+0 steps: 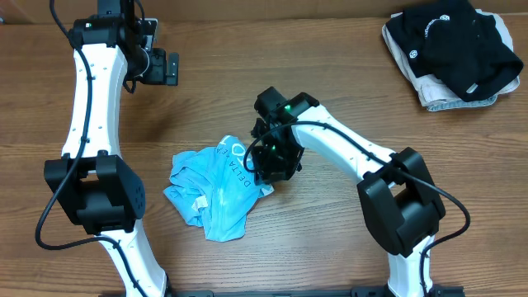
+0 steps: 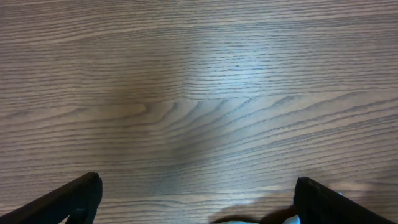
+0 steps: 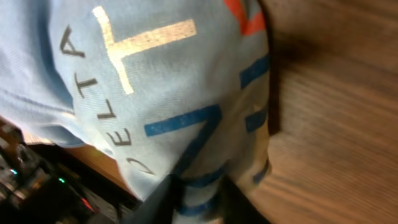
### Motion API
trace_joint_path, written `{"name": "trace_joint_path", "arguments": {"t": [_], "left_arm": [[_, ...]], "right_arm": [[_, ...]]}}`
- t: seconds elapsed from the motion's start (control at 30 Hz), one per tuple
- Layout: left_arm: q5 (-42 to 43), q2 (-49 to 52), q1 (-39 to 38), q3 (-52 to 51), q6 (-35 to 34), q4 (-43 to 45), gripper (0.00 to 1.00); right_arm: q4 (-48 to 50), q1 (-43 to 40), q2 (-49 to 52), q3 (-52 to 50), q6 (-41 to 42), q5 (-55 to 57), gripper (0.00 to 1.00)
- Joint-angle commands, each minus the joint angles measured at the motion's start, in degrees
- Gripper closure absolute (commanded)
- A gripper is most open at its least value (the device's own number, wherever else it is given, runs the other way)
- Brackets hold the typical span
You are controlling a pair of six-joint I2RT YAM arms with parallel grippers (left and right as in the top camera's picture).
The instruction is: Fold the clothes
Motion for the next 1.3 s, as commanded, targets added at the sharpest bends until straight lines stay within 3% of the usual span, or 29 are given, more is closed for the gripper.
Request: {"name": "trace_joint_path", "arguments": {"t": [0.0,0.03,0.27,0.5,0.63,0.67,0.77,0.87,1.0,1.07,1.27], "left_arm": [[-0.83,0.83,0.11,0.70,-0.35,0.00,0.00],[-0.83,0.83,0.11,0.70,-0.35,0.00,0.00],[-0.83,0.83,0.11,0.70,-0.35,0.22,0.00],[-0.81,0.83,0.11,0.70,-0.35,0.59,0.00],[-0.09,0.83,0.09,0.70,-0.42,1.31,0.00],[0.42,0.83,0.09,0.70,-0.39,1.44,0.00],[0.92,0.83,0.11,0.70,-0.42,1.53,0.00],[0.90,0.83,0.11,0.70,-0.39,1.51,0.00],[0.90,0.83,0.11,0.70,-0.39,1.51,0.00],[0.90,0.83,0.11,0.70,-0.39,1.53,0.00],[0.85,0.83,0.11,0.70,-0.37,1.53,0.00]], "right_arm": [[0.00,0.57,0.48,-0.35,-0.11,0.17,0.91],[-0.02,0.52,0.48,-0.35,-0.11,0.55,0.96],[-1.07,-6.51,0.46,0.31,-0.72,7.82,0.96],[2.12,-23.34,0.46,5.05,-9.22,9.60,0.96],[6.82,-31.41,0.46,9.20,-9.64,13.35,0.96],[8.07,-33.31,0.46,10.56,-9.60,13.20,0.87],[8.46,-37.48,0.46,15.72,-9.60,9.53,0.38],[3.82,-39.63,0.44,22.43,-8.79,4.92,0.21],[-6.99,-40.04,-0.11,31.87,-2.75,3.61,0.10],[-12.11,-39.21,-0.94,33.55,4.35,5.97,0.02],[-20.72,-33.16,-1.70,32.30,19.47,17.64,0.00]]}}
